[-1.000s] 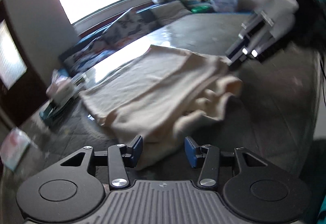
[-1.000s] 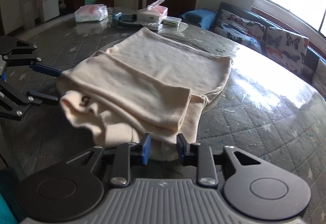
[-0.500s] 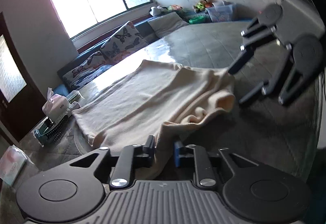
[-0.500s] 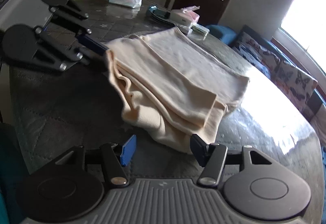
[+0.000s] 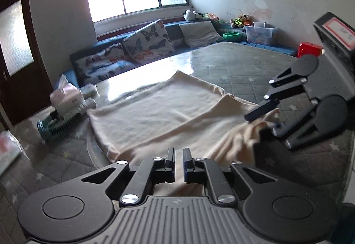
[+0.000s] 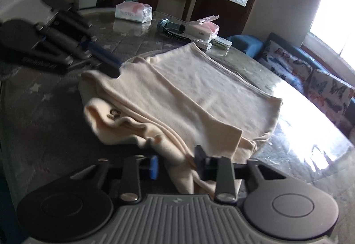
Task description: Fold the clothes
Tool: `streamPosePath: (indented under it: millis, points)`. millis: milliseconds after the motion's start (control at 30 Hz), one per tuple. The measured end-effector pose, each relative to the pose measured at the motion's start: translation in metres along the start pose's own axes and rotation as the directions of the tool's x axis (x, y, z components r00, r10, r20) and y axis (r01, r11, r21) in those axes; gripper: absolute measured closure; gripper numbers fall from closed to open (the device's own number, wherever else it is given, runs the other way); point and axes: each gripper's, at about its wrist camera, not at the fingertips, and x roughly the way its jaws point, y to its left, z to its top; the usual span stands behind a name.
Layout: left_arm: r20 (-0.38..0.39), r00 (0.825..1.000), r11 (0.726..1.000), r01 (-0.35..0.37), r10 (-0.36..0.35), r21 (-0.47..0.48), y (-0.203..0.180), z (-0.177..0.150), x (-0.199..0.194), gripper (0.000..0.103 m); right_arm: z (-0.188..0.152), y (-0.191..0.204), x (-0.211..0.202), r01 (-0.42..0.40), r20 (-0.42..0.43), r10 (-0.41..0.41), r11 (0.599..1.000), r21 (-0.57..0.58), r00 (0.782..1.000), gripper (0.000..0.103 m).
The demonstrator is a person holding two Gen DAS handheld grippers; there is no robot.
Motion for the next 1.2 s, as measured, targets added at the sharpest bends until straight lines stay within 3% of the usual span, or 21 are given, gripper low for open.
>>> streamPosePath:
  millis: [100, 200, 233, 267, 367, 500, 567, 667, 733, 833, 933, 1000, 1100, 1200]
  points:
    - [-0.003, 1.000, 1.000, 0.014, -0.014, 0.017, 0.001, -0.009, -0.012, 0.090, 0.006, -0.009, -0.002, -0.035, 0.006, 0.035, 0.999, 0.041, 0.999, 0.082]
    - [-0.005, 0.999, 0.998, 0.034, -0.034, 0.059, -0.006, -0.019, -0.021, 0.066, 0.011, -0.020, -0.001, -0.065, 0.009, 0.064, 0.993, 0.103, 0.998, 0.085]
    - [-0.003, 0.999, 0.996, 0.040, -0.040, 0.080, -0.010, -0.022, -0.023, 0.052, 0.012, -0.024, 0.000, -0.075, 0.010, 0.074, 0.989, 0.124, 0.997, 0.086]
    - [0.000, 0.999, 0.993, 0.041, -0.041, 0.108, -0.015, -0.024, -0.024, 0.049, 0.014, -0.027, 0.000, -0.084, 0.012, 0.084, 0.986, 0.145, 0.996, 0.086]
    - [0.006, 1.000, 0.982, 0.029, -0.030, 0.189, -0.031, -0.028, -0.019, 0.049, 0.017, -0.034, 0.002, -0.096, 0.016, 0.094, 0.980, 0.177, 0.995, 0.086]
    - [0.005, 1.000, 0.976, -0.013, 0.012, 0.218, -0.038, -0.025, -0.001, 0.051, 0.021, -0.035, 0.004, -0.096, 0.015, 0.095, 0.978, 0.185, 0.995, 0.086]
    - [0.004, 0.999, 0.973, -0.035, 0.035, 0.229, -0.041, -0.024, 0.008, 0.076, 0.021, -0.034, 0.005, -0.092, 0.014, 0.091, 0.979, 0.180, 0.996, 0.086]
    - [0.018, 0.998, 0.975, -0.061, 0.058, 0.213, -0.039, -0.019, 0.015, 0.089, 0.019, -0.030, 0.004, -0.091, 0.013, 0.090, 0.984, 0.155, 0.996, 0.082]
    - [0.027, 0.998, 0.983, -0.062, 0.058, 0.174, -0.030, -0.013, 0.014, 0.092, 0.017, -0.027, 0.003, -0.090, 0.011, 0.089, 0.988, 0.126, 0.996, 0.076]
    - [0.026, 0.998, 0.991, -0.057, 0.054, 0.123, -0.018, -0.004, 0.016, 0.092, 0.012, -0.017, 0.004, -0.072, 0.011, 0.071, 0.995, 0.063, 0.997, 0.062]
    - [0.016, 0.999, 0.995, -0.047, 0.045, 0.089, -0.012, 0.000, 0.020, 0.092, 0.006, -0.010, 0.006, -0.057, 0.024, 0.056, 0.998, 0.018, 0.998, 0.060]
    - [0.006, 0.999, 0.996, -0.043, 0.042, 0.082, -0.010, 0.000, 0.023, 0.092, 0.004, -0.009, 0.009, -0.048, 0.021, 0.048, 0.999, 0.020, 0.999, 0.065]
    - [0.005, 0.999, 0.992, -0.054, 0.054, 0.112, -0.016, -0.007, 0.021, 0.086, 0.006, -0.015, 0.012, -0.063, 0.022, 0.062, 0.996, 0.058, 0.998, 0.081]
    - [0.004, 0.997, 0.987, -0.075, 0.075, 0.143, -0.021, -0.015, 0.017, 0.072, 0.011, -0.025, 0.013, -0.087, 0.026, 0.084, 0.990, 0.110, 0.996, 0.085]
